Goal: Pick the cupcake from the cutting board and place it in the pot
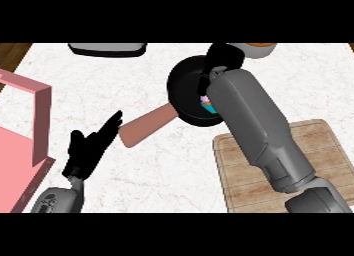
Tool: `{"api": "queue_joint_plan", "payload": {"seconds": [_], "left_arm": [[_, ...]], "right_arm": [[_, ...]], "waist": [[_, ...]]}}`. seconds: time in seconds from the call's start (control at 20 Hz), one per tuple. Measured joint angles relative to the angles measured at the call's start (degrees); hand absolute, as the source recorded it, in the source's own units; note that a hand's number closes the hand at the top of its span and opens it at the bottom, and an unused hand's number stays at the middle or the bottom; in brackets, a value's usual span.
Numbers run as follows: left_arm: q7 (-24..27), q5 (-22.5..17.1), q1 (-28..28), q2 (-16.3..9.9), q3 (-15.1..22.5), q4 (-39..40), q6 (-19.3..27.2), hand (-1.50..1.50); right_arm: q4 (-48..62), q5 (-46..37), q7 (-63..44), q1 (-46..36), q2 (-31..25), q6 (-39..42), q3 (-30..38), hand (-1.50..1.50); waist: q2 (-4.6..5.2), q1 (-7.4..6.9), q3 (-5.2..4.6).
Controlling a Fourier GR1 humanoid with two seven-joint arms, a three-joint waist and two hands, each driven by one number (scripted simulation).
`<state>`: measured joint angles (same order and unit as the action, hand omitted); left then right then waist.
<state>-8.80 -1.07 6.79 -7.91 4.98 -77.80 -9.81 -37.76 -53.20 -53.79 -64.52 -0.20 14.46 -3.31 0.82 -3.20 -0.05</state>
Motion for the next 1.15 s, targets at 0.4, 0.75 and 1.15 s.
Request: {"api": "queue_joint_plan", "payload": {"seconds": [0.4,0.75,1.15], "left_arm": [[0.59,0.58,1.82,0.68,0.04,1.51,0.2,0.0],[0.4,1.12,0.8,1.11,0.24,0.75,1.09,0.0],[0.4,0.68,-2.04,0.36,-0.82,-0.61,1.06,0.0]], "right_arm": [[0.73,6.52,7.53,-2.6,0.16,-19.66,1.4,-1.5],[-4.23,9.09,12.56,-2.37,0.09,-42.36,6.25,-1.5],[-13.32,11.14,18.23,3.29,-0.78,-55.27,9.58,-1.5]], "waist": [[0.16,-0.5,0.09],[-0.12,0.36,0.1],[-0.83,2.7,0.08]]}}
